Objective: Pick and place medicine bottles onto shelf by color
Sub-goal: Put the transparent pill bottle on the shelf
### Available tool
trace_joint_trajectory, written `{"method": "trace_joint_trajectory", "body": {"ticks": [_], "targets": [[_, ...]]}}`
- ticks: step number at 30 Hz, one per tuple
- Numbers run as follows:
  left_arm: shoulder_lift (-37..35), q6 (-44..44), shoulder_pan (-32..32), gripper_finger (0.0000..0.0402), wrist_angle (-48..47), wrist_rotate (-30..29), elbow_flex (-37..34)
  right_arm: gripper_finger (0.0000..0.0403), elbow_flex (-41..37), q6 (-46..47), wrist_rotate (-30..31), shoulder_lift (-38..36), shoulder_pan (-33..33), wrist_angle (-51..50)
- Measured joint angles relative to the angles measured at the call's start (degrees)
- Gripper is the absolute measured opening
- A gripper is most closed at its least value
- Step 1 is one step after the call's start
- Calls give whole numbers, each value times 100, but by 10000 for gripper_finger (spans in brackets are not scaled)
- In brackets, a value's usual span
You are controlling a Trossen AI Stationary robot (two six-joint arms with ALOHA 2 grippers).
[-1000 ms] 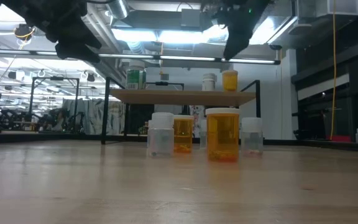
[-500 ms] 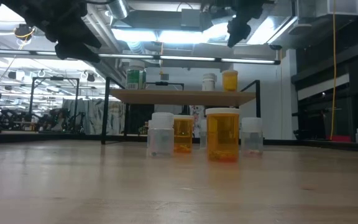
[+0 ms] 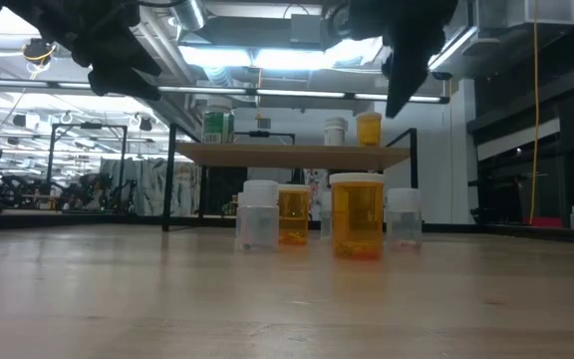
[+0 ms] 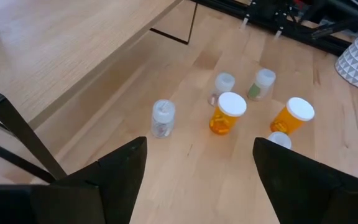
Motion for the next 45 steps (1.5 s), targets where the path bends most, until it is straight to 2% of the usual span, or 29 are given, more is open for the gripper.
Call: {"method": "trace_joint_trajectory", "body": {"ticks": [9,17,26,33,37,45], "targets": [[55,293,7,289,-3,-16,0,275,-1028,-170,-72,0,578,1137],[136,295,7,289,1,-33,2,275,-1735,-308,177,0,677,2148],[156,299,7,289,0,-48,2,275,-1836,-341,229,356,678,2363],[156,299,7,289,0,-48,2,272,-1839,-191,502,670,677,2353],[156,299,7,289,0,-48,2,243,-1839,-144,501,680,677,2369],[156,299,7,289,0,-51,2,139,-1836,98,411,675,677,2360]]}}
